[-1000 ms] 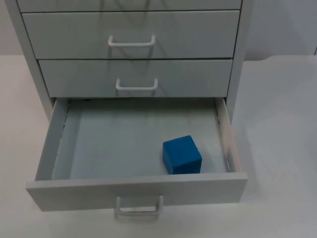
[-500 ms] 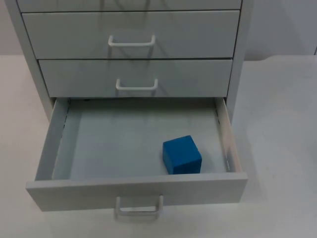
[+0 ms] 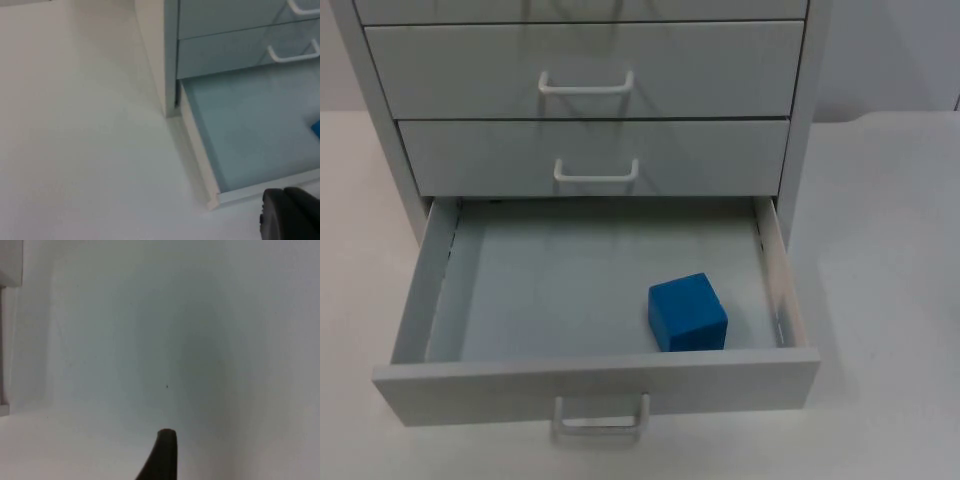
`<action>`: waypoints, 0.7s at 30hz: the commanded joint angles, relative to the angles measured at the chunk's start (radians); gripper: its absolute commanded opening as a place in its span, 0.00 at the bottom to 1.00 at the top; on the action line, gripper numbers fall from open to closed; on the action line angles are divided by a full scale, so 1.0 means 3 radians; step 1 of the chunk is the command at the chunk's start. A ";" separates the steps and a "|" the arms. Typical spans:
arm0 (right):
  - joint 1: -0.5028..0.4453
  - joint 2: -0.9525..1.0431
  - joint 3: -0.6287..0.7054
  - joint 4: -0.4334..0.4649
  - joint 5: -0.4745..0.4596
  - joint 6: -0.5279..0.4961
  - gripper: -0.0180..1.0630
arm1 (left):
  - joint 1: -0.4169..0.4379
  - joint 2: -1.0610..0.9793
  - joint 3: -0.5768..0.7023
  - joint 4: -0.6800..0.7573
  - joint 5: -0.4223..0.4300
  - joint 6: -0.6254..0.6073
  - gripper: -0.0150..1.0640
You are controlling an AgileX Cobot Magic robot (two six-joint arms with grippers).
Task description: Open the drawer with the left hand, place the block into the drawer with the right hand, then close the drawer with the left hand.
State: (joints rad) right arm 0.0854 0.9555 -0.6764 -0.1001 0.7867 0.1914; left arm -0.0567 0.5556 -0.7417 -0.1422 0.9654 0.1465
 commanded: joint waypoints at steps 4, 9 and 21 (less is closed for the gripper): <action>-0.0018 -0.0021 0.0015 -0.0032 0.0008 -0.0015 0.73 | -0.0025 0.0203 -0.0002 0.0077 0.0017 0.0019 0.01; -0.0018 -0.0021 0.0015 -0.0032 -0.0014 -0.0015 0.73 | -0.0025 0.0604 -0.0002 -0.0372 -0.0039 0.0432 0.01; -0.0018 -0.0021 0.0015 -0.0032 -0.0118 -0.0015 0.73 | -0.0343 0.1235 -0.0002 -0.0786 -0.0613 0.0880 0.01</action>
State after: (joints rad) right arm 0.0854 0.9555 -0.6764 -0.1040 0.7623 0.1914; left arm -0.1372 0.9167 -0.7417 -0.3639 0.8258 0.4050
